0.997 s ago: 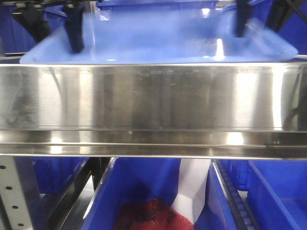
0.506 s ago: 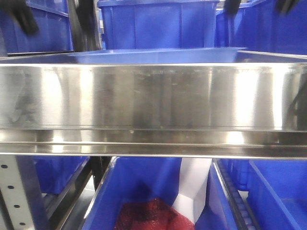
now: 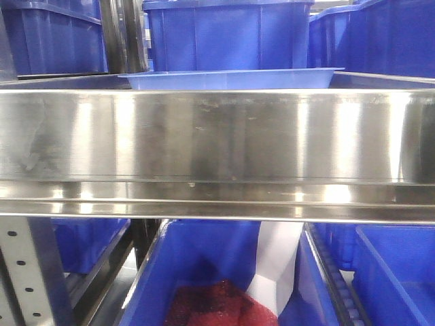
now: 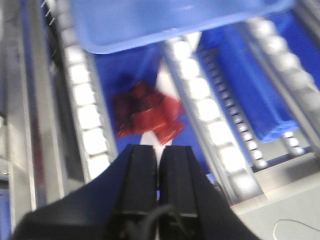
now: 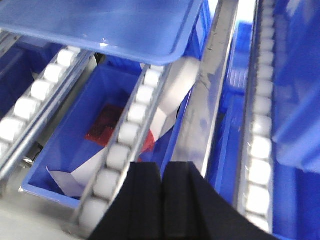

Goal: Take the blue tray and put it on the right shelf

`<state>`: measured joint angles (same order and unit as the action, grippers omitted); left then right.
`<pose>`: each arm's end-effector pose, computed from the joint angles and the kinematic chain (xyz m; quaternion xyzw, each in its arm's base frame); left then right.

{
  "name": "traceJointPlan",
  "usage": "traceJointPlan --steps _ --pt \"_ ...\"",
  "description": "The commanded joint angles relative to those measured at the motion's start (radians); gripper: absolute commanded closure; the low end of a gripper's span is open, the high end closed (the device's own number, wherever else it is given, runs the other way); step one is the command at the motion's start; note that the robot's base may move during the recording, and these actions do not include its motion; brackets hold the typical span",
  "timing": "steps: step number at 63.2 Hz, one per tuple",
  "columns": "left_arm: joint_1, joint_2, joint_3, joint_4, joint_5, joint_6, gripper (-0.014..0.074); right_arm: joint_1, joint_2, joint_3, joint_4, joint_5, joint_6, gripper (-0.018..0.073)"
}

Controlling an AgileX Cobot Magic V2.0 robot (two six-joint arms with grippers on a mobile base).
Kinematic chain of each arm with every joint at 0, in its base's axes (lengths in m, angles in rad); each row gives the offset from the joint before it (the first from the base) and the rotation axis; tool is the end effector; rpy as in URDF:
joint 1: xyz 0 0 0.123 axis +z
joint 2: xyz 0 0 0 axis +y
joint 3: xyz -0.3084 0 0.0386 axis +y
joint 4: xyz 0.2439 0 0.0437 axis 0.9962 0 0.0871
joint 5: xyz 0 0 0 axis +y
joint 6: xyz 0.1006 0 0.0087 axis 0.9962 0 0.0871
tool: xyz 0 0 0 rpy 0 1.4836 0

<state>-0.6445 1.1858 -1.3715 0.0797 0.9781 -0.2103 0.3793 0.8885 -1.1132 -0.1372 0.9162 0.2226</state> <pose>0.1866 -0.1319 0.4460 0.2016 0.8844 -0.1379 0.3977 0.1400 0.0440 0.4269 -0.0808 0.8798 0.0729 0.4627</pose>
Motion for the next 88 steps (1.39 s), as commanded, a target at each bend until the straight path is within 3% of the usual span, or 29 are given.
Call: traceJointPlan --steps 1,19,34,88 --pt "-0.023 -0.122 0.088 0.009 -0.17 0.004 0.0645 0.002 -0.11 0.059 -0.021 -0.113 -0.026 0.0503" --pt "-0.038 -0.49 0.525 0.007 -0.527 0.004 0.0645 0.002 -0.522 0.416 -0.021 -0.3 -0.05 0.0503" --pt "-0.038 -0.639 0.714 0.014 -0.725 0.004 0.0645 0.002 -0.753 0.572 -0.021 -0.459 -0.052 0.0503" --pt "-0.038 -0.637 0.717 -0.008 -0.719 0.004 0.0645 0.002 -0.765 0.589 -0.021 -0.49 -0.052 0.0504"
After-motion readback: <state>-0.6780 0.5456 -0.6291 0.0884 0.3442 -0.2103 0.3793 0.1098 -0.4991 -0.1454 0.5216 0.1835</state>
